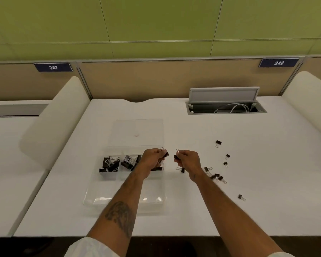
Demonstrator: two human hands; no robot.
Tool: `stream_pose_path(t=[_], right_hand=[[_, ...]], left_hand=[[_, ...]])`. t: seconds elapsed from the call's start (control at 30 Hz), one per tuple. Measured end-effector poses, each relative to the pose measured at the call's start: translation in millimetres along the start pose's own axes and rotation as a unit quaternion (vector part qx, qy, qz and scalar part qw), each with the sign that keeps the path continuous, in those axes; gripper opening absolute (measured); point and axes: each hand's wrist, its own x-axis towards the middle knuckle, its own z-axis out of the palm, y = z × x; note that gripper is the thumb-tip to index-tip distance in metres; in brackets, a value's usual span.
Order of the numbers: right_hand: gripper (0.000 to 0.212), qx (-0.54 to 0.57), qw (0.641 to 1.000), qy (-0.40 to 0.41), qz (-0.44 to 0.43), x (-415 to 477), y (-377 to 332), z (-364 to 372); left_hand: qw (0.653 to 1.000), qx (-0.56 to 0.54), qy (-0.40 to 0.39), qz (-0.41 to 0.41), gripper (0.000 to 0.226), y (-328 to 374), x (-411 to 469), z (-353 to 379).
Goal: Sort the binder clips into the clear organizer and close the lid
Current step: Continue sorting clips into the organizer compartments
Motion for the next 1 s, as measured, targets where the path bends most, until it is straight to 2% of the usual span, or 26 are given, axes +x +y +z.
stream_pose_path(t=[0.2, 0.37, 0.47, 0.57, 0.7, 0.87, 1.0], right_hand=[[0.01, 0.008, 1.0, -0.028, -0.001, -41.2, 8.1, 84.5], [0.008, -0.069, 0.995, -0.075, -0.012, -64.6, 24.1, 146.9], [0.009, -0.1, 0.991, -0.086, -0.02, -75.4, 26.2, 173.7], [0.013, -0.13, 0.987, -0.088, -0.038, -81.9, 27.7, 191.7], [0.005, -0.172, 0.98, -0.081, -0.059, -83.6, 30.7, 203.1], [0.012, -0.304, 0.944, -0.092, -0.092, -80.7, 33.9, 212.6], [0.031, -0.3, 0.945, -0.108, -0.073, -83.4, 35.1, 215.4]], left_hand=[[0.999, 0.006, 0.043, 0.025, 0.019, -15.3, -35.8, -93.3], [0.988, 0.109, 0.099, 0.041, 0.015, -44.2, -56.4, -158.5], [0.967, 0.215, 0.121, 0.057, 0.014, -58.8, -64.2, -184.9], [0.95, 0.279, 0.125, 0.056, 0.008, -68.1, -64.8, -199.3], [0.929, 0.341, 0.13, 0.055, 0.014, -73.6, -69.8, -204.5], [0.896, 0.407, 0.154, 0.091, 0.02, -75.8, -72.4, -208.5], [0.847, 0.498, 0.143, 0.117, 0.036, -81.2, -71.5, -210.6]])
